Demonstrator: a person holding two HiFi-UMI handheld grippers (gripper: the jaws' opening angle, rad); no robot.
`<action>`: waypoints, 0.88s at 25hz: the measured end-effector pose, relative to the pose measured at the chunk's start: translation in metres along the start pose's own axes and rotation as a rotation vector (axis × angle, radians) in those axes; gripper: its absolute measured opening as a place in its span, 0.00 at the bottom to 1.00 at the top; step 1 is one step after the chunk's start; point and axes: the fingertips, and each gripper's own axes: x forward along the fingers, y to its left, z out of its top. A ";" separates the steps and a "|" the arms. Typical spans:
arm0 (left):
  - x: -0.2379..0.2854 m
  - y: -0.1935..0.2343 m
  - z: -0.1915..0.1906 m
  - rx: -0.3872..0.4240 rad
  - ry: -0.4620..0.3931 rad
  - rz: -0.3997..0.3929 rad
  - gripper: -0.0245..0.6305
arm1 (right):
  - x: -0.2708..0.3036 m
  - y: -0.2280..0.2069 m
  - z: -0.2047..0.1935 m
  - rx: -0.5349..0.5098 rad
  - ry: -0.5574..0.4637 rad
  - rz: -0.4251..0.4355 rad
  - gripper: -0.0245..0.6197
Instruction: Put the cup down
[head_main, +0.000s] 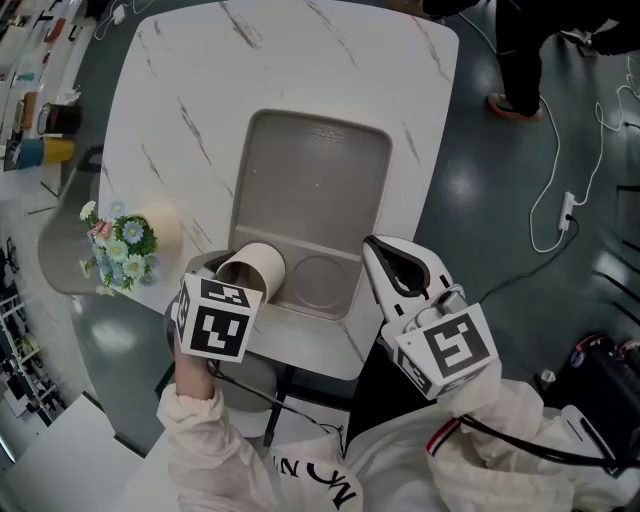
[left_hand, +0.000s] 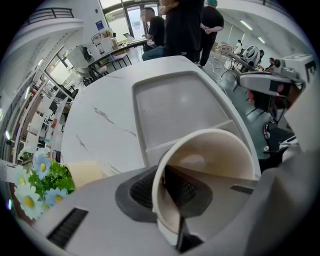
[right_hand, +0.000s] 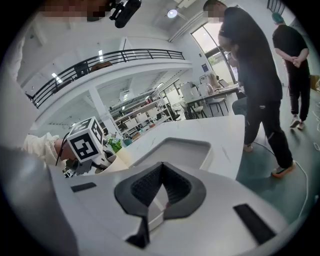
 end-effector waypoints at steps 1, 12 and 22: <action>0.001 0.000 -0.001 -0.001 0.005 -0.002 0.11 | 0.001 0.001 0.001 -0.001 0.000 0.001 0.05; 0.000 -0.001 0.000 -0.003 -0.010 -0.013 0.11 | 0.014 0.011 0.011 -0.007 -0.011 0.025 0.05; 0.000 0.002 0.002 -0.001 -0.023 0.006 0.11 | 0.018 0.018 0.008 -0.003 -0.007 0.038 0.05</action>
